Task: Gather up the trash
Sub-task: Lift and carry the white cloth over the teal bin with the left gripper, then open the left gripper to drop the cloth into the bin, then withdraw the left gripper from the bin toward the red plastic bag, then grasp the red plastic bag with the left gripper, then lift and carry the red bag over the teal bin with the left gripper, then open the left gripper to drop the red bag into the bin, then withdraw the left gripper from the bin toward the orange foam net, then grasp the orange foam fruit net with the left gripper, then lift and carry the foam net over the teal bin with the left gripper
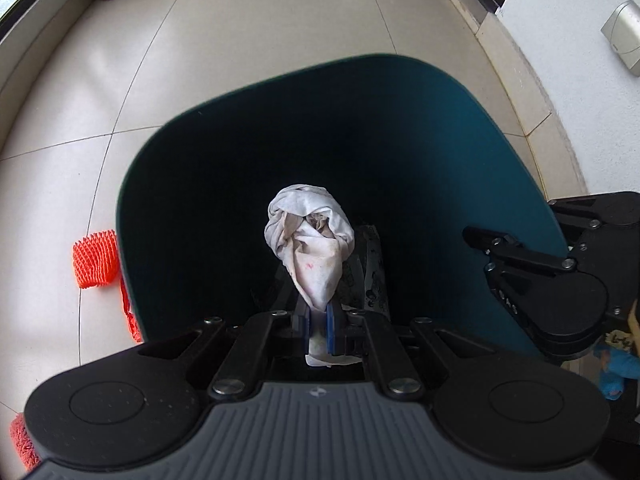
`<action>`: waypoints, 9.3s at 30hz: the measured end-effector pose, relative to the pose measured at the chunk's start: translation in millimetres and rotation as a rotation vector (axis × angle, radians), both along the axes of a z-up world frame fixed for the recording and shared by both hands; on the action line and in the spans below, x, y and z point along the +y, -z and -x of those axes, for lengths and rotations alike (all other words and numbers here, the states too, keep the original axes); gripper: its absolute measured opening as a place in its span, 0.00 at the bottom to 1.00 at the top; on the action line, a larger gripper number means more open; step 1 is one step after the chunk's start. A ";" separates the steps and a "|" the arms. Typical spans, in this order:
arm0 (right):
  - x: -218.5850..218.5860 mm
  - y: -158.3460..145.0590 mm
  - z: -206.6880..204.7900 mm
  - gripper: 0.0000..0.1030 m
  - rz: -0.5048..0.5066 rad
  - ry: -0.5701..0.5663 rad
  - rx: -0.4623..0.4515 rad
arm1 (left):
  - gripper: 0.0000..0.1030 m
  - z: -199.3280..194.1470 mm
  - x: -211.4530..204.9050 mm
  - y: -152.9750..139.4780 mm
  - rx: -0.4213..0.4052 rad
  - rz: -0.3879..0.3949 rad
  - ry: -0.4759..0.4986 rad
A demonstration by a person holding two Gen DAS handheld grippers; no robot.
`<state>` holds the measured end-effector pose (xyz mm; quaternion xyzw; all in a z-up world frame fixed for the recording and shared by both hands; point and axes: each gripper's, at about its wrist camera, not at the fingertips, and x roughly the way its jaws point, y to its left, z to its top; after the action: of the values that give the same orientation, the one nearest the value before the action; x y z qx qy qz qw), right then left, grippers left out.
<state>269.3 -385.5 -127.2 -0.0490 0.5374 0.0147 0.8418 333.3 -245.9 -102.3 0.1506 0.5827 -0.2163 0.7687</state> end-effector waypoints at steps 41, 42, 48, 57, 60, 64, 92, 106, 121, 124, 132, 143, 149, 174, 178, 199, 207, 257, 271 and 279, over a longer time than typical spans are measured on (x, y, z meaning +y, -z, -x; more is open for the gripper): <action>-2.4 -0.2 2.0 0.06 -0.011 0.006 -0.003 | 0.65 15.8 67.7 -84.3 -0.165 0.172 -0.054; -2.3 -0.1 1.8 0.06 -0.011 0.007 -0.003 | 0.65 14.7 74.6 -86.9 -0.175 0.168 -0.068; -1.6 0.7 1.8 0.06 -0.006 0.003 -0.002 | 0.73 5.3 115.0 -81.4 -0.197 0.137 -0.140; 0.9 1.2 1.8 0.07 0.005 -0.004 0.001 | 0.73 -33.3 168.2 6.0 -0.112 0.020 -0.290; 1.7 1.0 2.0 0.07 0.009 -0.008 0.001 | 0.73 -46.8 184.6 43.8 -0.055 0.015 -0.345; 2.6 1.0 2.0 0.07 0.014 -0.013 0.002 | 0.73 -52.5 201.9 92.8 0.030 0.065 -0.344; 7.6 1.2 1.7 0.09 0.050 -0.022 0.016 | 0.60 -46.8 185.5 199.8 0.098 -0.056 -0.295; 5.9 -0.2 3.1 0.09 0.040 -0.011 0.003 | 0.60 -24.2 193.8 54.8 -0.052 -0.035 -0.285; -0.3 -2.4 4.4 0.08 0.020 -0.002 -0.008 | 0.60 25.2 105.4 -87.0 -0.139 0.125 -0.062; -1.4 -2.5 4.7 0.07 0.016 -0.001 -0.008 | 0.60 36.1 88.4 -84.2 -0.154 0.138 -0.018; -4.6 -2.1 3.7 0.07 0.005 0.002 -0.007 | 0.60 41.9 49.2 -38.8 -0.119 0.085 0.027; -16.9 -4.8 2.5 0.04 -0.068 0.035 0.002 | 0.60 30.4 6.5 25.9 -0.018 -0.004 0.053; -18.9 -6.8 2.5 0.04 -0.067 0.031 -0.003 | 0.61 28.1 -1.4 55.5 0.085 -0.049 0.056; -17.4 -6.3 8.6 0.04 -0.070 0.019 -0.015 | 0.71 35.0 24.8 20.2 0.025 0.047 0.077; -16.5 -6.7 9.1 0.04 -0.066 0.017 -0.016 | 0.71 34.8 47.1 -6.8 -0.020 0.078 0.063; -11.9 -7.7 6.6 0.04 -0.051 0.011 -0.008 | 0.71 -21.8 187.0 -37.8 -0.128 0.083 -0.242; -9.7 -7.0 5.5 0.05 -0.035 -0.002 0.002 | 0.75 -86.7 236.2 24.9 -0.083 0.068 -0.363; -19.6 -13.2 17.9 0.04 -0.085 0.028 0.019 | 0.13 -51.4 199.4 -24.9 -0.125 0.049 -0.267; -21.9 -19.8 28.4 0.05 -0.098 0.014 -0.013 | 0.13 25.9 64.7 -84.9 -0.181 0.125 0.009; -21.9 -19.9 29.5 0.05 -0.101 0.002 -0.023 | 0.13 29.9 22.1 -2.8 -0.038 0.028 0.049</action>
<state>239.8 -407.4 -107.2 -0.0060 0.5264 0.0407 0.8492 303.4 -223.8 -99.5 0.1580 0.5611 -0.2402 0.7762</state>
